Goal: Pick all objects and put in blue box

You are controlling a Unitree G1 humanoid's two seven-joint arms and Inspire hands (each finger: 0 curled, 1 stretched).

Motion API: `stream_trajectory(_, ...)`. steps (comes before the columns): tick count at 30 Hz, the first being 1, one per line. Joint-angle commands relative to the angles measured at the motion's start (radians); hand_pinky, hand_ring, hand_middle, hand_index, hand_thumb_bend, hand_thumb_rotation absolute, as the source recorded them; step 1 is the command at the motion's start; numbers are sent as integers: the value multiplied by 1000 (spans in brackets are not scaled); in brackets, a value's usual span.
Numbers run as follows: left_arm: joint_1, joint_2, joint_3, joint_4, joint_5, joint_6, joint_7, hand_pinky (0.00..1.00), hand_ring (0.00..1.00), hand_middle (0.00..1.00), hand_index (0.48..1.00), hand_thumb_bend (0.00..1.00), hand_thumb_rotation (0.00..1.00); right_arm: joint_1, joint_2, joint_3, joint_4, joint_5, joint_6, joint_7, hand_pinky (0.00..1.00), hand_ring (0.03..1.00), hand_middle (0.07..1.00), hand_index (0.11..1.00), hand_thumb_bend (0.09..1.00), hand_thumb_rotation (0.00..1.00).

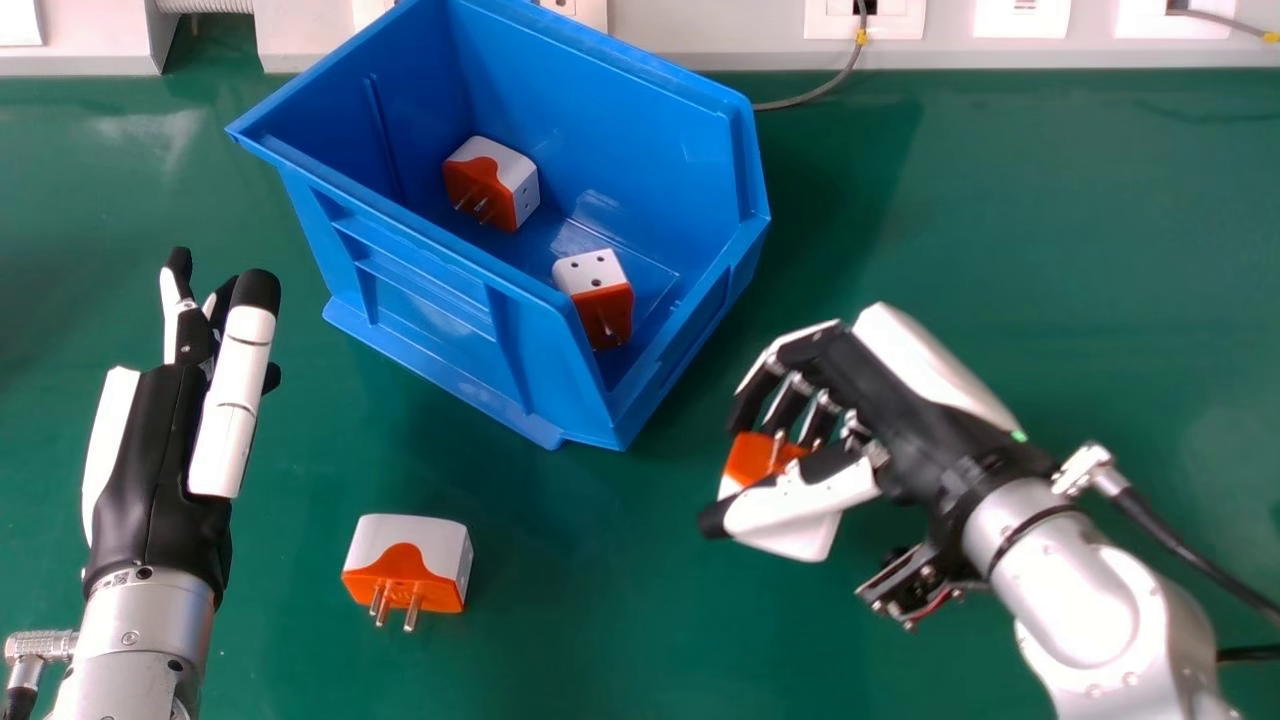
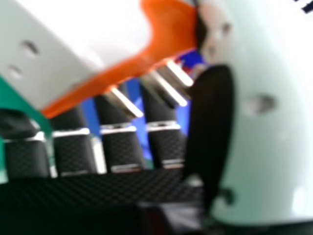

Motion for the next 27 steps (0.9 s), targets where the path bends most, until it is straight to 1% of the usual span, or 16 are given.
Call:
stream_trajectory(1, -8, 9, 4, -28, -2, -6, -1, 880, 969, 973, 995, 645, 1000, -27, 2, -24, -25, 7, -2, -24, 62, 101, 167, 470, 483, 144)
stream_trajectory(5, -8, 9, 6, -27, -5, -7, -2, 880, 969, 972, 995, 644, 1000, -46, 1, -37, -16, 9, 2, -44, 55, 94, 159, 470, 483, 143)
stream_trajectory(10, -7, 8, 4, -31, -6, -5, -2, 880, 969, 971, 994, 636, 1000, -88, 5, -63, -5, 29, 7, -61, 46, 86, 153, 470, 486, 143)
stream_trajectory(13, -5, 8, 7, -32, -9, -4, -4, 880, 969, 970, 994, 636, 1000, -105, 10, -69, 3, 41, 6, -72, 46, 86, 152, 470, 486, 143)
stream_trajectory(17, -5, 9, 11, -25, -13, -8, -7, 879, 969, 970, 994, 637, 1000, -127, 24, -79, 17, 60, 13, -83, 50, 90, 155, 470, 486, 142)
stream_trajectory(23, 0, 10, 14, -31, -14, -6, -11, 880, 969, 970, 994, 637, 1000, -177, 51, -78, 33, 67, 40, -102, 43, 83, 149, 470, 487, 141)
stream_trajectory(25, 1, 11, 15, -29, -14, -8, -13, 880, 969, 970, 994, 638, 1000, -199, 63, -72, 37, 63, 55, -107, 39, 78, 145, 470, 487, 141)
stream_trajectory(27, -1, 13, 17, -22, -15, -11, -14, 881, 969, 970, 993, 638, 1000, -225, 75, -65, 49, 63, 59, -115, 35, 75, 142, 470, 487, 140)
